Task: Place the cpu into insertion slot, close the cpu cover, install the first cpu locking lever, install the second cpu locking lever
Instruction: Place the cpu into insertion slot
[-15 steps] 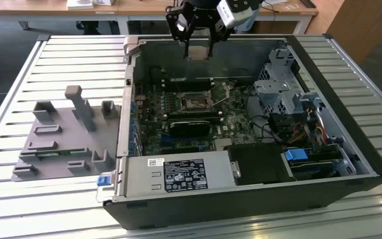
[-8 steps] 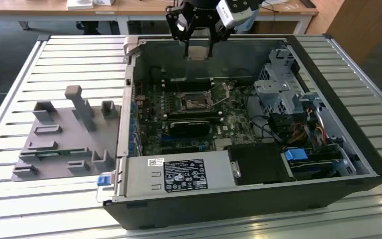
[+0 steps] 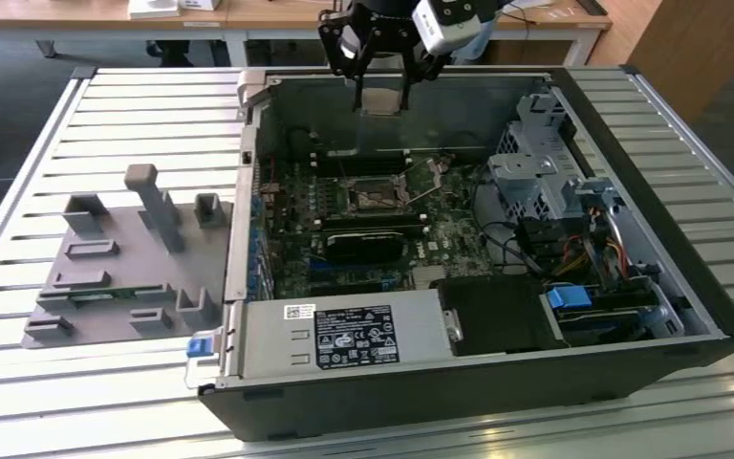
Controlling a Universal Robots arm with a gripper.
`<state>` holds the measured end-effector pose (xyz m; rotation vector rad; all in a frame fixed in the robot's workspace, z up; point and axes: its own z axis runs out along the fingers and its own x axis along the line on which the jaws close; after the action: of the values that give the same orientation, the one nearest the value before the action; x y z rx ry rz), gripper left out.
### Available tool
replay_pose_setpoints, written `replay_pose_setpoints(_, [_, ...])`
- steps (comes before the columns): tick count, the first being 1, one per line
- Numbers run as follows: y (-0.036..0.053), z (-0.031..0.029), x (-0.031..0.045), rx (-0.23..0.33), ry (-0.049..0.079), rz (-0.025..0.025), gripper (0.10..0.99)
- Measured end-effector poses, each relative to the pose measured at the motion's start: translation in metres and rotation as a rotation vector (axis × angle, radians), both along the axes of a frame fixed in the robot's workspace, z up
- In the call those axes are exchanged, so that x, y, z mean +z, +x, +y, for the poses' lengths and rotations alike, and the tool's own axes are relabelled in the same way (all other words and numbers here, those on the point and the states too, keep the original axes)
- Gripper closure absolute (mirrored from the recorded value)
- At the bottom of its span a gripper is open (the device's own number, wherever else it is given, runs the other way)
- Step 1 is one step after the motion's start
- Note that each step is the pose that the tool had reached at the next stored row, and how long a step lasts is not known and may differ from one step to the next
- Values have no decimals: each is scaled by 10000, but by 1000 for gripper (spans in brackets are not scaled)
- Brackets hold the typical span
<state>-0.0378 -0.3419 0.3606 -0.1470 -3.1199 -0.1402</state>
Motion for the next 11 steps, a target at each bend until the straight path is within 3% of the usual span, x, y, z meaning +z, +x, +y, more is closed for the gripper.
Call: replay_pose_setpoints(11, [0, 0, 0, -566, -6, 0, 545])
